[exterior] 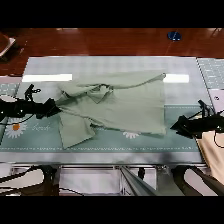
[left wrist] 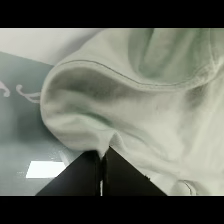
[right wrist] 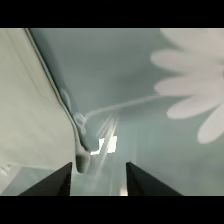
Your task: Fold the shirts.
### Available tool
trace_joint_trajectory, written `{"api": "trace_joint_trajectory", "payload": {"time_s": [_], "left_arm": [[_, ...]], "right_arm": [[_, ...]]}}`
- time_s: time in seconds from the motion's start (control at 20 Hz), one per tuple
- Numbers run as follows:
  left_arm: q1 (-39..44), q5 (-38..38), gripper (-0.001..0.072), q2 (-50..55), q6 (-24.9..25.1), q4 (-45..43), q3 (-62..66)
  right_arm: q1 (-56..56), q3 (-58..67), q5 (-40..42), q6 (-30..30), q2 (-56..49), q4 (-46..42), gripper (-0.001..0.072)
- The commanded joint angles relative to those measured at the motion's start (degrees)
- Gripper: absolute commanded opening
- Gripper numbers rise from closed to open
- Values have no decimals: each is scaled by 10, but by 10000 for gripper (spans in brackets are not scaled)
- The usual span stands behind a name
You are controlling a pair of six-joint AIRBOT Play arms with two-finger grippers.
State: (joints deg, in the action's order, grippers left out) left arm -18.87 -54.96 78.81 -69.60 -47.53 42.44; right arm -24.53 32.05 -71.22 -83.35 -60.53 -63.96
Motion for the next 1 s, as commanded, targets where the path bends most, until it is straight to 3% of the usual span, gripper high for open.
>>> {"api": "trace_joint_trajectory", "payload": {"time_s": [0.0,0.4,0.45,0.5,0.55,0.6,0.75,0.95], "left_arm": [[1,-3,17,0,1,0,1],[1,-5,17,1,1,0,1],[1,-5,17,1,1,0,1],[1,-5,17,0,1,0,1],[1,-7,17,0,1,2,2],[1,-12,17,-2,1,7,5],[0,-32,17,-34,2,43,47],[0,-18,17,-158,51,218,183]], "right_arm": [[29,-43,-3,7,0,12,411],[121,-35,146,18,-90,161,405],[137,-24,152,22,-102,172,382],[153,-10,152,30,-112,176,281],[169,8,148,43,-117,176,91],[183,37,137,57,-117,175,22],[186,189,63,66,-113,166,22],[186,497,24,45,-76,122,22]]}}
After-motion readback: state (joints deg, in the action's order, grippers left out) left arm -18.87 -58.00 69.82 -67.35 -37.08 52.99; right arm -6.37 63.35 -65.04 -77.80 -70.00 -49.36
